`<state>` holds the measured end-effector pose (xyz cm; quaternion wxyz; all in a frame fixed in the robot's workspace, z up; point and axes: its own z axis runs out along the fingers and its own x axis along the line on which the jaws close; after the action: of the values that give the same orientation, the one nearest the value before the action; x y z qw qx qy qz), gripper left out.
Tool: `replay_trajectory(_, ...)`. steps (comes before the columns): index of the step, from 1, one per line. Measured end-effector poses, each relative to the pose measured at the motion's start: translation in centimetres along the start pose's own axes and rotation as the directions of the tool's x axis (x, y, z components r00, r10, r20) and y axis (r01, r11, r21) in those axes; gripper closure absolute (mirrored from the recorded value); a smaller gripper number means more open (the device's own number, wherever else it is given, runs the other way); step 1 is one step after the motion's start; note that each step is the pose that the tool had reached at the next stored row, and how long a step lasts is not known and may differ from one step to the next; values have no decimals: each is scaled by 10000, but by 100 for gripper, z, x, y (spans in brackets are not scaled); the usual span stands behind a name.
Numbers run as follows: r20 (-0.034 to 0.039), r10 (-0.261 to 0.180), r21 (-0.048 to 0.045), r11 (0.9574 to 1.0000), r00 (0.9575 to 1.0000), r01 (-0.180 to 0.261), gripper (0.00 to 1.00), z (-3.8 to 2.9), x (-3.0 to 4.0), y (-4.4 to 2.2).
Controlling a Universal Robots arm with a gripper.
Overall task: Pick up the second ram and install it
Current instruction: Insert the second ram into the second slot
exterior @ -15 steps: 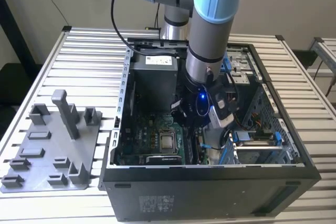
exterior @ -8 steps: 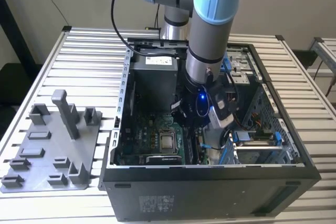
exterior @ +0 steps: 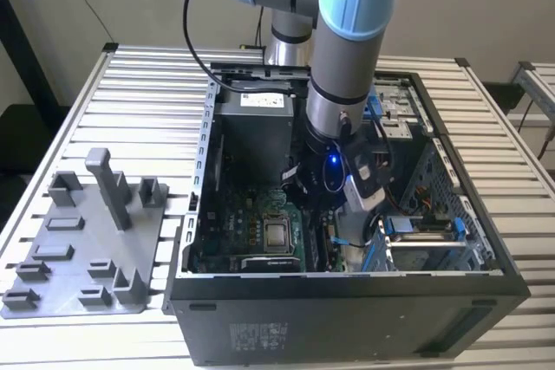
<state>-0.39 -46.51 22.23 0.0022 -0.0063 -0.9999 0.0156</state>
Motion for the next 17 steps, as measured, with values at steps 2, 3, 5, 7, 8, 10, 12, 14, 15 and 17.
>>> replay_trajectory(2,1,-1,-1,10000,10000,1,86,2,2,0)
replay_trajectory(3,0,1,-4,10000,10000,-1,86,4,9,1)
replay_trajectory(5,1,0,-9,10000,10000,0,86,8,11,1)
replay_trajectory(7,1,-1,-15,10000,10000,1,86,22,10,1)
replay_trajectory(8,0,0,-15,10000,10000,0,86,35,10,1)
replay_trajectory(10,0,0,-17,10000,10000,0,86,57,11,1)
replay_trajectory(12,-2,0,-18,10000,10000,0,86,66,11,1)
replay_trajectory(14,-1,0,-18,10000,10000,0,86,67,10,2)
replay_trajectory(15,-1,0,-19,10000,10000,0,86,69,10,2)
replay_trajectory(17,0,0,-30,10000,10000,0,86,72,10,3)
